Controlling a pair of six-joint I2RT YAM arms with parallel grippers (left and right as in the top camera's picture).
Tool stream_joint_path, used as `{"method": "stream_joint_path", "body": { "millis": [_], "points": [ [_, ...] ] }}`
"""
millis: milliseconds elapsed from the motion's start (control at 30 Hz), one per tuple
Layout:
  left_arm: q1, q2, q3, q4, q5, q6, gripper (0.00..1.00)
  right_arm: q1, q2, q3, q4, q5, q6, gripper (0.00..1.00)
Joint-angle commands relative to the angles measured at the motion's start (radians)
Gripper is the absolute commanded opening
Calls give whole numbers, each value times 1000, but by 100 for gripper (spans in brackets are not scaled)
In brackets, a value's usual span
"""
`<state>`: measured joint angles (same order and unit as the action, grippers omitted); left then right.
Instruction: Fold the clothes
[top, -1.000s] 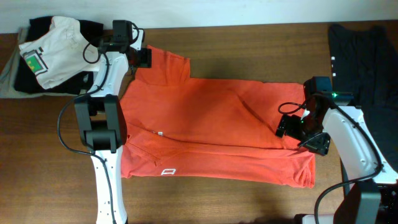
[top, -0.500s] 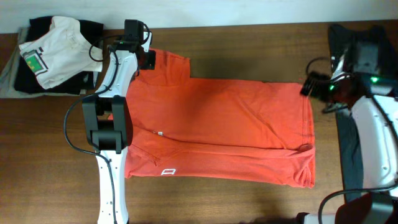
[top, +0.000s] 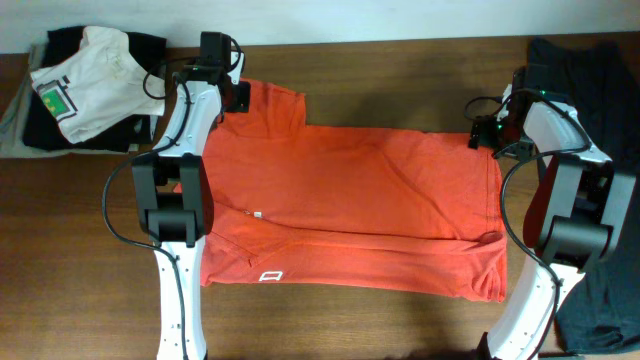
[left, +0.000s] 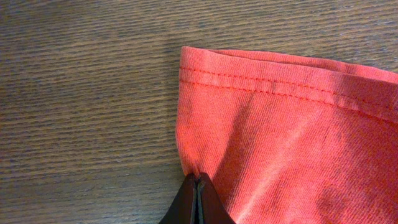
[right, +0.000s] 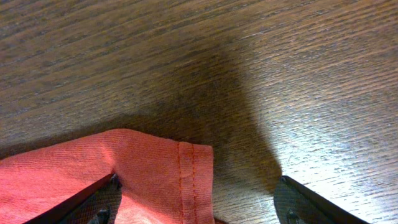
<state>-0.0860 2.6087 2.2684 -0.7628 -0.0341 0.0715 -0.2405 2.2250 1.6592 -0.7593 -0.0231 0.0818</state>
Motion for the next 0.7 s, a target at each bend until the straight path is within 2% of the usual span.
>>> {"method": "stream_joint_path", "body": {
  "millis": [0, 33, 100, 133, 200, 233, 333, 367, 500, 600, 667],
  "points": [
    [3, 60, -47, -42, 0, 4, 1, 5, 9, 19, 2, 8, 3, 65],
    [3, 60, -47, -42, 1, 3, 1, 6, 9, 19, 9, 8, 4, 59],
    [3, 60, -48, -42, 1, -23, 1, 6, 9, 16, 32, -1, 4, 59],
    [3, 60, -48, -42, 2, -23, 1, 6, 9, 16, 42, -25, 4, 53],
    [1, 63, -48, -41, 4, -23, 1, 6, 9, 14, 53, -30, 24, 34],
    [2, 69, -48, -41, 4, -23, 1, 6, 9, 14, 57, -41, 28, 31],
    [1, 94, -48, -45, 4, -22, 1, 5, 9, 14, 56, -56, 35, 7],
    [1, 87, -46, -48, 22, -23, 1, 5, 6, 17, 42, -55, 35, 4],
    [2, -75, -38, -139, 56, -34, 1, 3, -24, 92, -90, -52, 62, 4],
    [1, -208, -38, -297, 71, -34, 1, 3, -36, 245, -338, -53, 85, 4],
    [11, -252, -38, -366, 72, -34, 1, 2, -55, 299, -414, -52, 84, 4]
  ]
}}
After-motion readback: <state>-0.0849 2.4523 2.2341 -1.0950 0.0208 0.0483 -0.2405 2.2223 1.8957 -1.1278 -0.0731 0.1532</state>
